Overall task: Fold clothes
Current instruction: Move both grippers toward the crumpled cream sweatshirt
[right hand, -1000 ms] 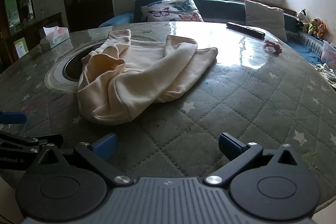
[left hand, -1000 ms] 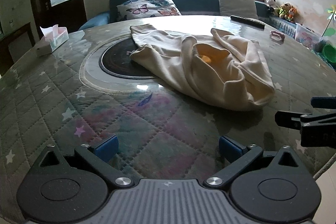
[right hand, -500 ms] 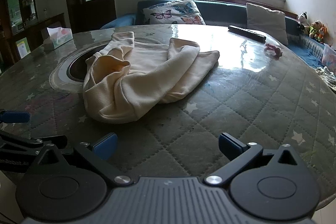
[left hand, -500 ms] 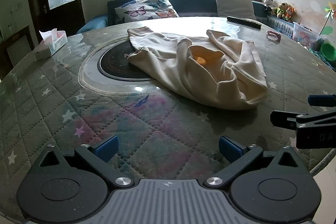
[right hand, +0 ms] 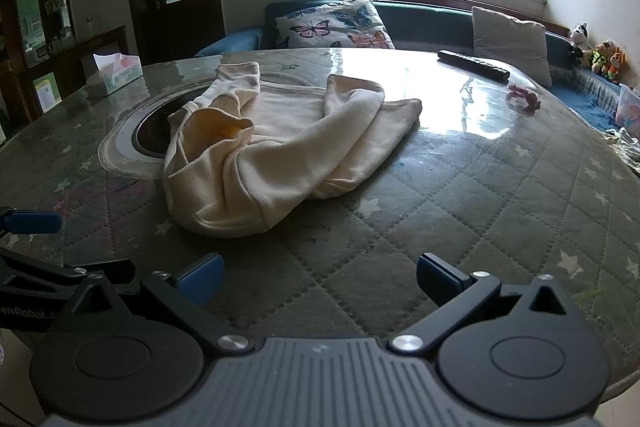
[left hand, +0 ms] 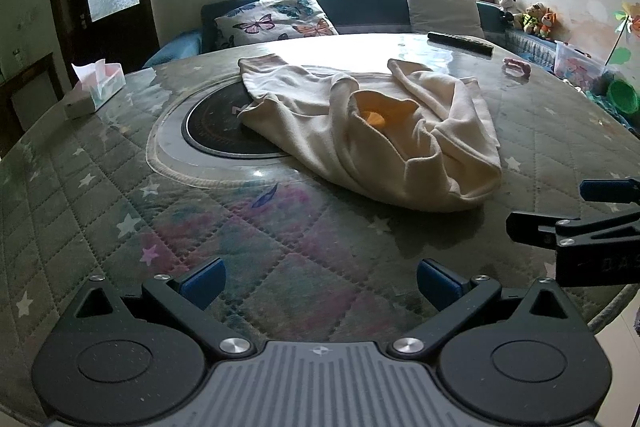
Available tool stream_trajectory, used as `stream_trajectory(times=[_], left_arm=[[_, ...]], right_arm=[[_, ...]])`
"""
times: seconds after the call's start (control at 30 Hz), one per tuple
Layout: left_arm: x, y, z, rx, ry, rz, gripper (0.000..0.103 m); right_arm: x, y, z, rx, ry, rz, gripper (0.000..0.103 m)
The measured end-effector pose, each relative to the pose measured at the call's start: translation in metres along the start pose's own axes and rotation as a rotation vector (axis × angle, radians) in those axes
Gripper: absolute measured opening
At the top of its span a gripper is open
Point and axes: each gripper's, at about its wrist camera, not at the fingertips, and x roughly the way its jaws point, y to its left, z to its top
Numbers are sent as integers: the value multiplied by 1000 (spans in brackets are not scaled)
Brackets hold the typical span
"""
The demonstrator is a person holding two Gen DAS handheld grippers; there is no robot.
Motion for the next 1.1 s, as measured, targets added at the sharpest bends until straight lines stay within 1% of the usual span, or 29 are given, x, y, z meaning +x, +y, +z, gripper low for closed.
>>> stream_trajectory(times=[1.1], left_arm=[[8, 3, 8, -9, 18, -7, 103]], right_arm=[[13, 2, 3, -8, 25, 13, 103]])
